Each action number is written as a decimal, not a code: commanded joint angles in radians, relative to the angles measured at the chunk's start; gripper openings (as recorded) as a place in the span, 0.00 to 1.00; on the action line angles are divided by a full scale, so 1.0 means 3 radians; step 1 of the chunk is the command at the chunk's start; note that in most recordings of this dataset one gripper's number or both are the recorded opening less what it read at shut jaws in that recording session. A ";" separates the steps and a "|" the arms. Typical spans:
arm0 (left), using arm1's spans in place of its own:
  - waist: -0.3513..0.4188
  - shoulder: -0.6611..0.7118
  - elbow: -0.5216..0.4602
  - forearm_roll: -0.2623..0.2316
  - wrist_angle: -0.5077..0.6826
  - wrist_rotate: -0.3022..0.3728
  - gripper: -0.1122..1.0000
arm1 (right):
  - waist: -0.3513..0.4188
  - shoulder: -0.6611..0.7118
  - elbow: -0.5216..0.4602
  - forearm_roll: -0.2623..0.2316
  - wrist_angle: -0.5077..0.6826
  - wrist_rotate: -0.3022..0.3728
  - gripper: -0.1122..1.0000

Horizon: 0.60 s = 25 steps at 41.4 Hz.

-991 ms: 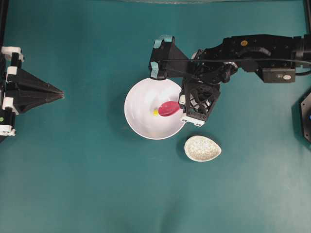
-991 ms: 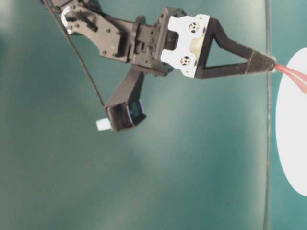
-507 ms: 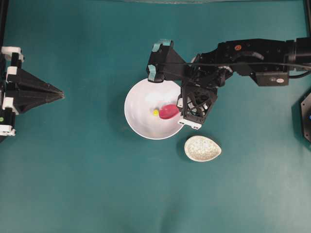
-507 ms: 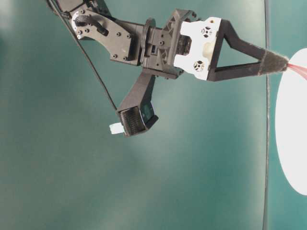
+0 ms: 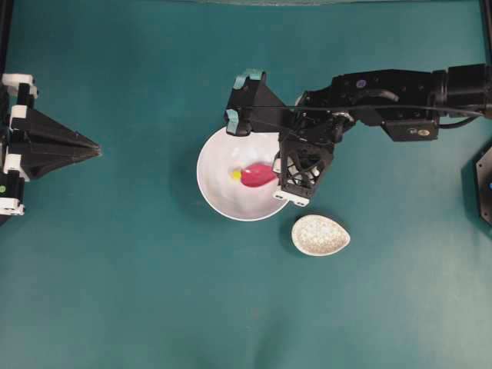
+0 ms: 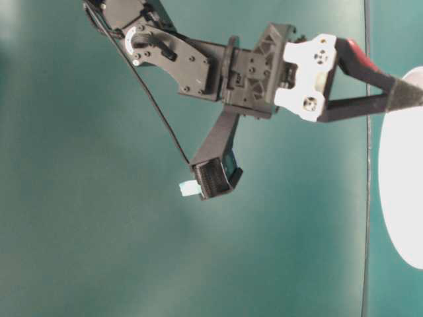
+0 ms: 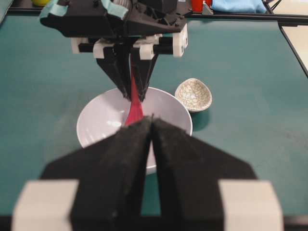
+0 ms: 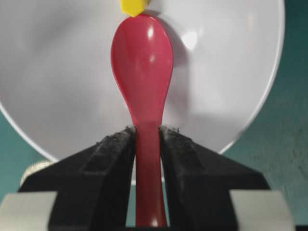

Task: Scoop the yellow hexagonal prism block from the bowl with a spoon using the right arm.
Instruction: 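Lower the spoon into the white bowl beside the yellow block, then slide the spoon under the yellow hexagonal block inside the bowl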

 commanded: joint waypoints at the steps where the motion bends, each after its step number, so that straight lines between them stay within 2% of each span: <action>1: -0.0005 0.0015 -0.0082 0.0005 -0.0041 0.0010 0.17 | 0.0010 -0.0066 -0.0087 -0.0005 -0.0143 0.0005 0.32; 25: -0.0005 0.0005 -0.0087 0.0005 -0.0046 0.0005 0.17 | 0.0061 -0.0066 -0.0087 0.0015 -0.0583 0.0010 0.32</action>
